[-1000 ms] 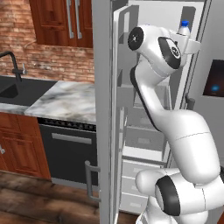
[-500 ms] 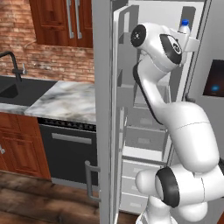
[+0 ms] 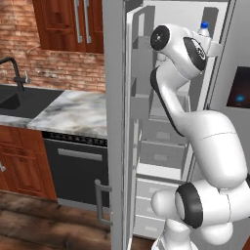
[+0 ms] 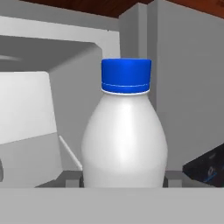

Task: Take the bottled waters from the counter and place them in the freezer to freeze. Close the freezer door after placing the bottles.

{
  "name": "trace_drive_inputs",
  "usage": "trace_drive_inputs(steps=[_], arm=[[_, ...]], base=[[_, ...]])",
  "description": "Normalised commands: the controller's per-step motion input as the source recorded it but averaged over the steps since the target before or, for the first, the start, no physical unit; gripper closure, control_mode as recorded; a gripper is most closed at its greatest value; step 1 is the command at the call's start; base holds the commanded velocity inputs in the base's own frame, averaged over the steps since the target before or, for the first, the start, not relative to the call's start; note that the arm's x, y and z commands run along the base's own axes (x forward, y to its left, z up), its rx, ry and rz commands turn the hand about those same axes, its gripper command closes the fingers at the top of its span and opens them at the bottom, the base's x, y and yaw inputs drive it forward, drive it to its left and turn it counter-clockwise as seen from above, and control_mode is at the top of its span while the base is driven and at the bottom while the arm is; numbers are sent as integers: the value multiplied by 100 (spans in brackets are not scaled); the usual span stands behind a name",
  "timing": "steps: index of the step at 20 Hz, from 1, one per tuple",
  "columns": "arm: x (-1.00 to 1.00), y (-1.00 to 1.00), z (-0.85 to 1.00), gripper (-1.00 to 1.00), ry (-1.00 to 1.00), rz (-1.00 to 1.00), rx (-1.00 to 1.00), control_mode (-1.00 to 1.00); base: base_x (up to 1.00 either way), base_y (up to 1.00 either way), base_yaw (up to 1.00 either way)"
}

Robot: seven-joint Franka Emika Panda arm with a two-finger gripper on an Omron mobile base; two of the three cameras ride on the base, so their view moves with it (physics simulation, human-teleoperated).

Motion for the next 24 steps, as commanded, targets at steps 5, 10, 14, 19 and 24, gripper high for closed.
trace_drive_inputs(steps=[5,10,14,19,24], arm=[[17,0,0,100,0,16,2,-100],[34,0,-10,100,0,12,0,-100],[33,0,-22,100,0,9,0,-100],[35,0,-15,100,0,6,0,-100],[48,0,-2,100,0,0,0,-100]], base=[[0,0,0],[0,0,0],[0,0,0],[0,0,0],[0,0,0]])
